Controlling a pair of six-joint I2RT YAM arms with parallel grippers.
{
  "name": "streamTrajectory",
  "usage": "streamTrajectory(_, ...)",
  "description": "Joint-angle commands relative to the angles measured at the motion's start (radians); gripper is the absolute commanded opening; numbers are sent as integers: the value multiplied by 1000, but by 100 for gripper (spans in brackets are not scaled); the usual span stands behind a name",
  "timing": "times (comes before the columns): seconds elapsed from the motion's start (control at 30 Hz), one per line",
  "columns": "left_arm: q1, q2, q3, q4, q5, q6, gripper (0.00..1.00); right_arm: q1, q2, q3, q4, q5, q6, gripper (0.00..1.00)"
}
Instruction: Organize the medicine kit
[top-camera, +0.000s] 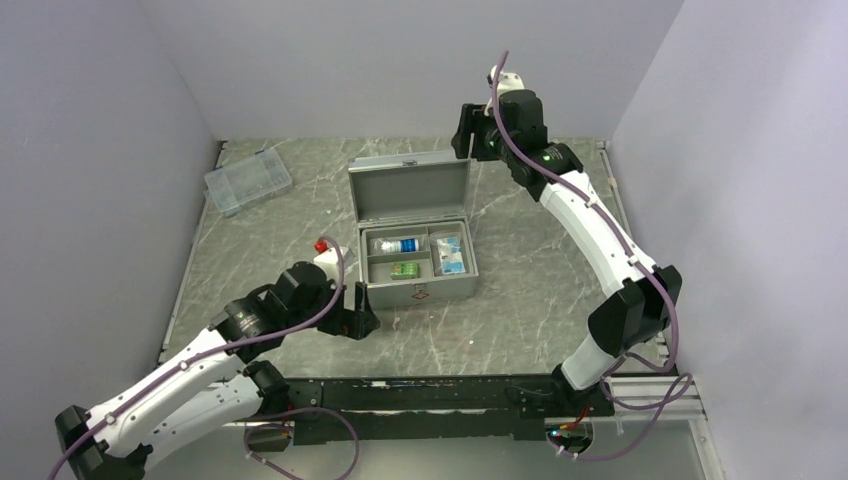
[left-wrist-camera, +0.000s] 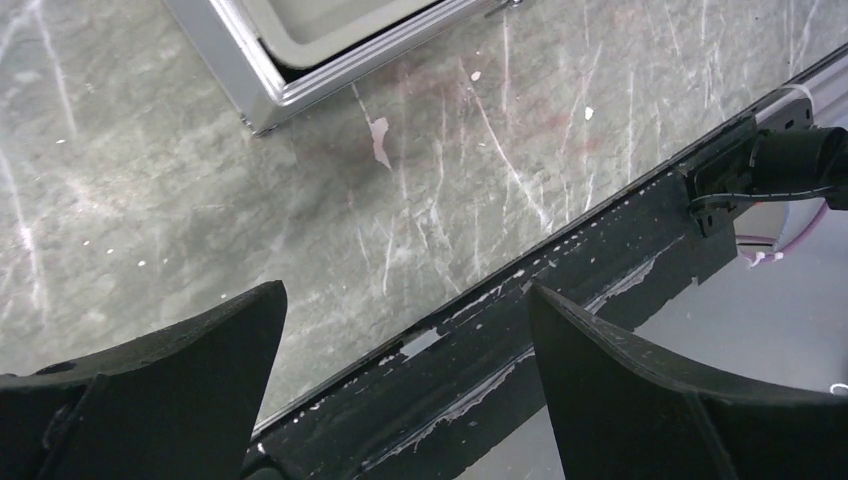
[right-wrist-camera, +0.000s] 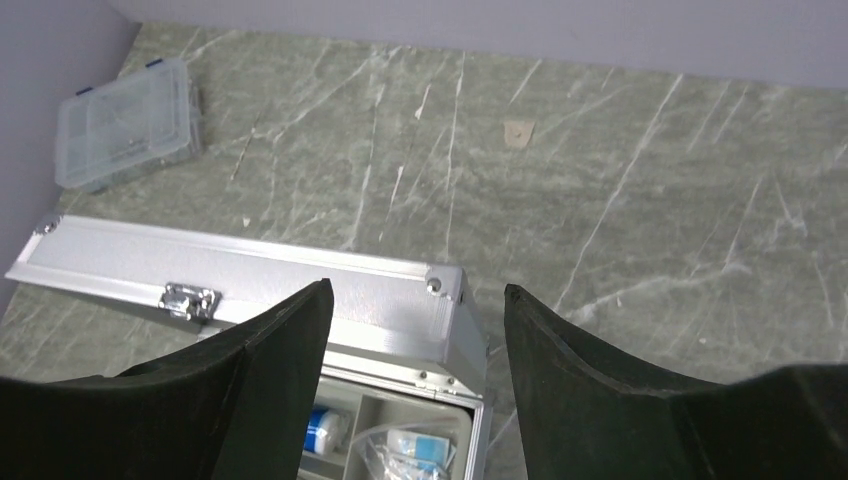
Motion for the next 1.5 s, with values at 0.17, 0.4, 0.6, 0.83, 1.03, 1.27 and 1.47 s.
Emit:
streamTrajectory(0.17, 27, 111, 100, 129, 24, -16, 99, -12, 90, 139, 49, -45, -61, 67)
streamTrajectory(0.4, 163, 210, 113, 226, 170, 3, 98, -19, 171, 213, 46, -70, -60, 67)
streamTrajectory(0.6, 296, 273, 174, 232, 252, 48, 98, -20, 231, 251, 68, -96, -77, 67)
streamTrajectory(0.83, 412, 391, 216, 259, 389, 78, 95, -29, 401, 500, -61, -139, -100, 67)
streamTrajectory(1.03, 455, 468, 222, 307, 432, 74, 94, -31, 537, 702, -200, -188, -108, 67)
streamTrajectory(1.27, 499, 514, 252, 323, 449, 79, 93, -33, 538, 635, -225, -272, -125, 66)
streamTrajectory(1.47, 529, 517, 251, 346, 452, 57, 93, -31, 517, 596, -227, -339, -143, 65)
